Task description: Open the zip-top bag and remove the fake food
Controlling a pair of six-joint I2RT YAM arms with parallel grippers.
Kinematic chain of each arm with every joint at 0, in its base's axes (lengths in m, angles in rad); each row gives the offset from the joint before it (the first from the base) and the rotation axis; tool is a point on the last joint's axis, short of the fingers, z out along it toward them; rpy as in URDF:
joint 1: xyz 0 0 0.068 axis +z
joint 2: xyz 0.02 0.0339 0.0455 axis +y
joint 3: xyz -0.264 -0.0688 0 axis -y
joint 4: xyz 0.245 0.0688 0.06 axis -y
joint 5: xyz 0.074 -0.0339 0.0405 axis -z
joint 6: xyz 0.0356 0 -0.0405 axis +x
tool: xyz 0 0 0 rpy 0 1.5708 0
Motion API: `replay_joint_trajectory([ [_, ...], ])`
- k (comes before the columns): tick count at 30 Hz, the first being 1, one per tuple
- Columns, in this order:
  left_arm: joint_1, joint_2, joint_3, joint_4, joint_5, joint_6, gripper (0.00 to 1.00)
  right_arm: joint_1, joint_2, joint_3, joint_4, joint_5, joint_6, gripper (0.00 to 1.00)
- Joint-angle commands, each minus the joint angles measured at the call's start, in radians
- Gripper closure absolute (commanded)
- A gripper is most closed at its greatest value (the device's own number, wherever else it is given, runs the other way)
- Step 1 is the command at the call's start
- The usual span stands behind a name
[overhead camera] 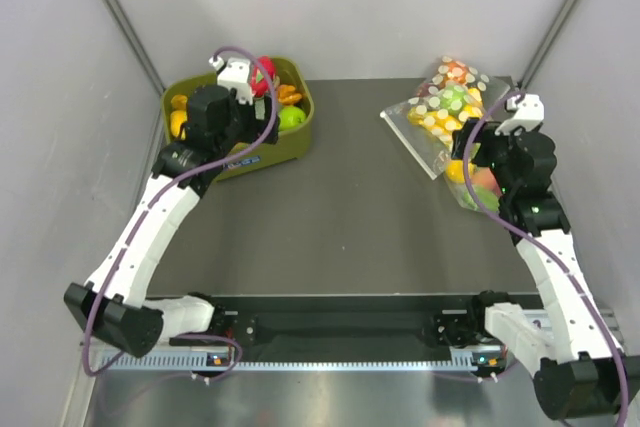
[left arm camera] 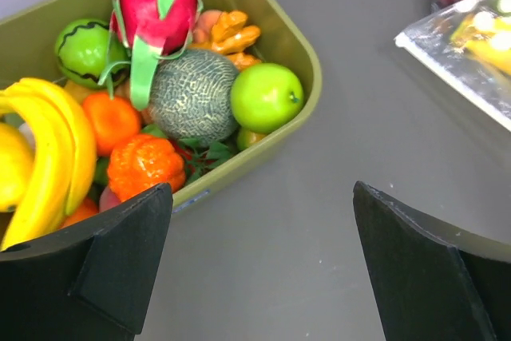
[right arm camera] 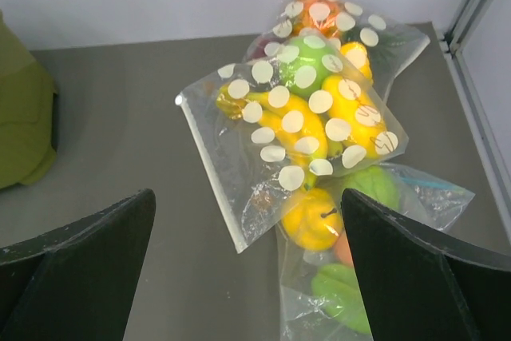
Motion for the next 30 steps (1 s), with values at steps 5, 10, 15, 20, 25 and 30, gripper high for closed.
replay_joint_trajectory([
  [5,0.008,-0.121,-0.193,0.180,0.028,0.007,0.01,0.105,0.272,0.178,0.001,0.036,-0.050,0.00],
  [10,0.014,-0.098,-0.201,0.178,0.044,0.002,0.01,0.188,0.500,0.295,-0.009,0.116,-0.063,0.00],
  [15,0.031,-0.078,-0.202,0.180,0.070,-0.010,0.01,0.273,0.658,0.382,-0.084,0.281,-0.108,0.00],
  [20,0.051,-0.071,-0.204,0.180,0.095,-0.019,0.01,0.321,0.767,0.387,-0.130,0.418,-0.168,0.00],
  [25,0.066,-0.058,-0.201,0.180,0.107,-0.031,0.01,0.389,0.792,0.330,-0.087,0.528,-0.213,0.00],
  [30,0.071,-0.054,-0.202,0.181,0.149,-0.038,0.01,0.412,0.855,0.323,-0.085,0.607,-0.237,0.00],
])
